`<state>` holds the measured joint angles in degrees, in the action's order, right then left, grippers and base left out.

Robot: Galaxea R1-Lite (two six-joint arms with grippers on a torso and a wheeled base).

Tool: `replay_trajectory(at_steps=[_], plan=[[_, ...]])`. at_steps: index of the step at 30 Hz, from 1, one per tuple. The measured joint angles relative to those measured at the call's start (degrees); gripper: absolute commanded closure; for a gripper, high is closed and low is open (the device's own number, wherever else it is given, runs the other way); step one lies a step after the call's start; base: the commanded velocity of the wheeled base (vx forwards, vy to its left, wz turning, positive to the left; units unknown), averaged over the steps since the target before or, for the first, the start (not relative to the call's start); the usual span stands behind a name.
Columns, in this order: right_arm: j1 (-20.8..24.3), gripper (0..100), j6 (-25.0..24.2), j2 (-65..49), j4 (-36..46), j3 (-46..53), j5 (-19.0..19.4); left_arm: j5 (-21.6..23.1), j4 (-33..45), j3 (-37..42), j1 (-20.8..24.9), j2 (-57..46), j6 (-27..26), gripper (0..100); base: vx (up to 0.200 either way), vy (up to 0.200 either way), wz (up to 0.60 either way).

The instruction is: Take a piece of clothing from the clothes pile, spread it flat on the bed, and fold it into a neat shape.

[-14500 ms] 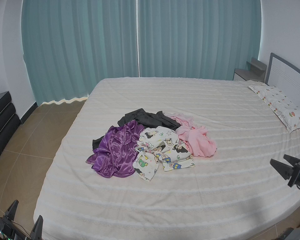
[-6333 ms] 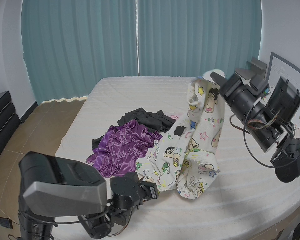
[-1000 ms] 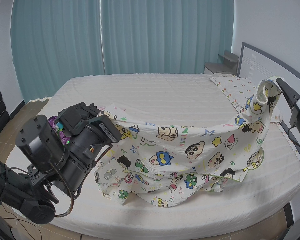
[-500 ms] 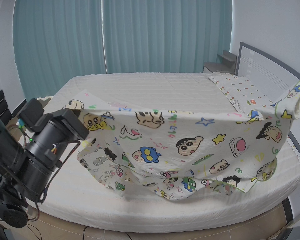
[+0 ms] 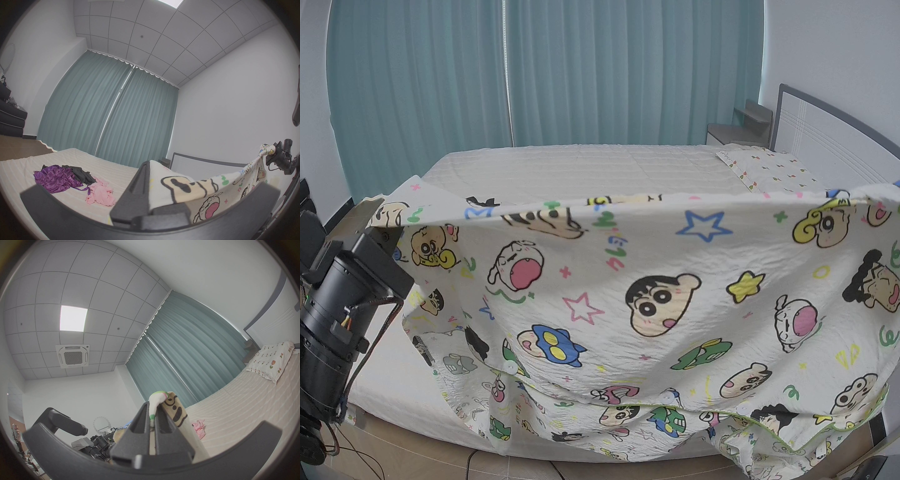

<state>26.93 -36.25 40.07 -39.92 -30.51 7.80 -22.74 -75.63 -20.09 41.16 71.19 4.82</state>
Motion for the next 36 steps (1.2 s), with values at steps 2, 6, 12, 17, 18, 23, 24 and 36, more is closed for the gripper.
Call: replay_trajectory(at_steps=[2,6,12,17,18,23,24,36], plan=[[0.0,100,-0.1,-0.2,0.1,0.0,0.9,0.0,0.0,0.3,0.1,-0.5,0.2,100,0.0,0.0,0.0],[0.1,100,-1.5,-0.9,2.1,1.2,3.9,0.1,0.0,1.9,0.6,-1.1,0.4,100,0.0,0.0,0.0],[-0.9,100,-2.8,-1.0,4.6,2.2,5.2,0.1,0.0,4.6,1.2,-0.9,0.9,100,0.0,0.0,0.0],[-4.1,100,-2.2,1.3,4.6,2.2,5.3,0.0,0.1,6.8,1.0,1.1,1.5,100,0.0,0.0,0.0],[-5.0,100,-2.0,2.0,4.6,2.2,5.3,0.0,0.1,7.2,0.8,2.0,2.0,100,0.0,0.0,0.0],[-8.4,100,-0.1,6.0,4.0,2.1,5.4,-0.1,0.1,7.2,-0.8,7.2,4.0,100,0.0,0.0,0.0],[-9.0,100,0.4,7.0,3.6,2.1,5.4,-0.1,0.1,6.6,-1.3,8.8,4.6,100,0.0,0.0,0.0],[-16.2,100,4.6,20.8,-7.9,1.8,5.3,-0.1,1.2,-7.1,-6.7,22.2,7.1,100,0.2,0.0,0.0]])
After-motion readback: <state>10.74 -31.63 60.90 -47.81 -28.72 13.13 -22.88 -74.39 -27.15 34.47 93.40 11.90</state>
